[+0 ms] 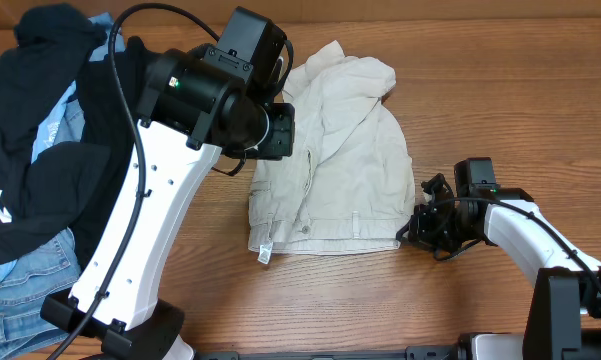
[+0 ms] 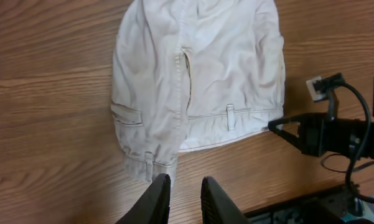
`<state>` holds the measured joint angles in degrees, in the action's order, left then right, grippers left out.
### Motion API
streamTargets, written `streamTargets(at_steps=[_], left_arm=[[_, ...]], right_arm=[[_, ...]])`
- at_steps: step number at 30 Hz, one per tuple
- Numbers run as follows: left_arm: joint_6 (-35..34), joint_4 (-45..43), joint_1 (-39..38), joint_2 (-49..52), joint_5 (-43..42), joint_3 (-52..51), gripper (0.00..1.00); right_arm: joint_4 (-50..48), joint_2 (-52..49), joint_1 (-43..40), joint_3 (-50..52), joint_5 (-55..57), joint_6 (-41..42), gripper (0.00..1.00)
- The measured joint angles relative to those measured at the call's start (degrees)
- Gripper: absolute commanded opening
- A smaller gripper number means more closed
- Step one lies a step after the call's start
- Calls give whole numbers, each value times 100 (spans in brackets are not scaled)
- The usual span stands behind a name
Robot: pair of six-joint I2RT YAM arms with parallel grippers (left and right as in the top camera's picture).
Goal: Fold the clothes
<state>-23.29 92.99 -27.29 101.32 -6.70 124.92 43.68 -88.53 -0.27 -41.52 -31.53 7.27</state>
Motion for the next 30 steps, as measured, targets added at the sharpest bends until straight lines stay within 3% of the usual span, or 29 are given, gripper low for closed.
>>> streamTargets(at_steps=[6, 9, 11, 14, 17, 20, 23, 26, 27, 29, 30], left_arm=[[-2, -122, 0, 0, -175, 0, 23], [0, -79, 0, 31, -345, 0, 23], [46, -50, 0, 81, -398, 0, 23], [107, -33, -2, 98, -424, 0, 24], [144, -31, 0, 98, -422, 0, 24], [240, -24, -2, 98, -424, 0, 25], [251, -42, 0, 98, -424, 0, 30], [254, -90, -2, 98, -424, 0, 32], [254, -90, 0, 98, -424, 0, 33], [256, -87, 0, 98, -422, 0, 35], [258, -81, 0, 98, -424, 0, 35]], right_arm=[[837, 22, 0, -15, -85, -109, 4], [938, 555, 0, -173, -85, -133, 4], [1036, 1067, -9, -813, 105, -85, 4], [1119, 1759, -369, -2496, 1283, 479, 4], [1816, 2079, -1045, -3263, 2426, 1132, 4], [2889, 1950, -1928, -3292, 3060, 1598, 4], [3257, 1871, -2103, -3263, 3451, 1690, 4], [3388, 1853, -2103, -3191, 3965, 1740, 26], [3390, 1851, -2107, -3189, 4186, 1836, 29], [3436, 1851, -2184, -3189, 4629, 1978, 30], [3436, 1851, -2214, -3189, 4715, 2017, 22]])
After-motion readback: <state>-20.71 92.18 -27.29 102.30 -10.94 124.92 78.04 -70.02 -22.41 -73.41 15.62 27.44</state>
